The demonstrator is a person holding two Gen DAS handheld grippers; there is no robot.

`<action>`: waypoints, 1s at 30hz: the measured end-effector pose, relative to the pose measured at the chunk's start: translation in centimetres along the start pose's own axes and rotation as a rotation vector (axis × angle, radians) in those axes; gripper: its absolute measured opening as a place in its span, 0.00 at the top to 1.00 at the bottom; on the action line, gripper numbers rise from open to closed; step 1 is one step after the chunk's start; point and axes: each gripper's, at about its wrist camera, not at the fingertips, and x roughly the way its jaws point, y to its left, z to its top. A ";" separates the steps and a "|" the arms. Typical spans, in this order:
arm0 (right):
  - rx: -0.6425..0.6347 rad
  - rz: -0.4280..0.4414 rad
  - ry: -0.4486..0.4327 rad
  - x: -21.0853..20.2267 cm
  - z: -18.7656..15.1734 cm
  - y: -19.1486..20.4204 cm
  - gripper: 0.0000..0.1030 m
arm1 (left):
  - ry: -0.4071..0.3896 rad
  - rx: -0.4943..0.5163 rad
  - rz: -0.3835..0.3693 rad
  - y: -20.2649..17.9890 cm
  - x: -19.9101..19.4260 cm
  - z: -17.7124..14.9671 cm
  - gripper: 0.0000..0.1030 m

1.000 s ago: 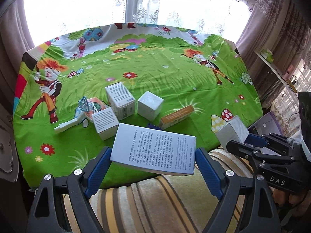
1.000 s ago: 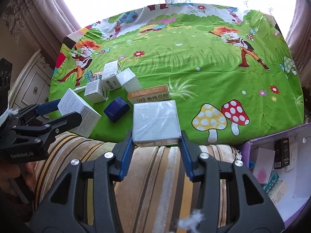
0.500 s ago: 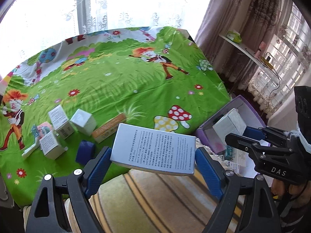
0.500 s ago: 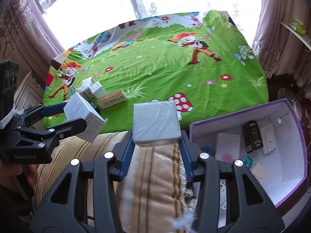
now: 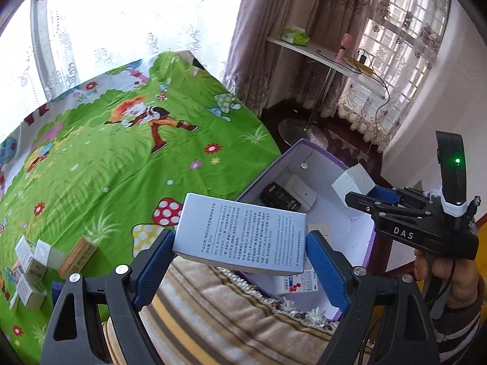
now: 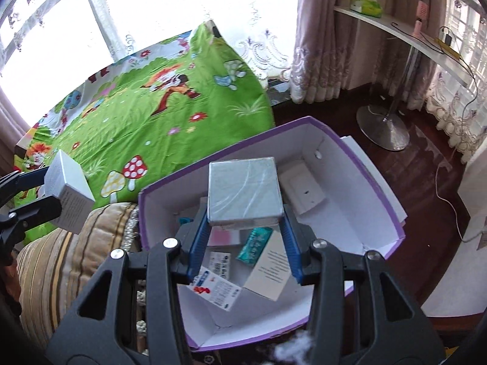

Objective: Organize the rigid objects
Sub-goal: 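Open the left tool to drop its box in while the right tool lowers and releases the cube, then move both open tools back toward the bed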

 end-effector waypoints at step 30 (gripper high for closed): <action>0.098 -0.050 -0.238 -3.5 1.1 -3.9 0.21 | -0.150 0.059 -0.112 -2.0 -0.4 2.5 0.00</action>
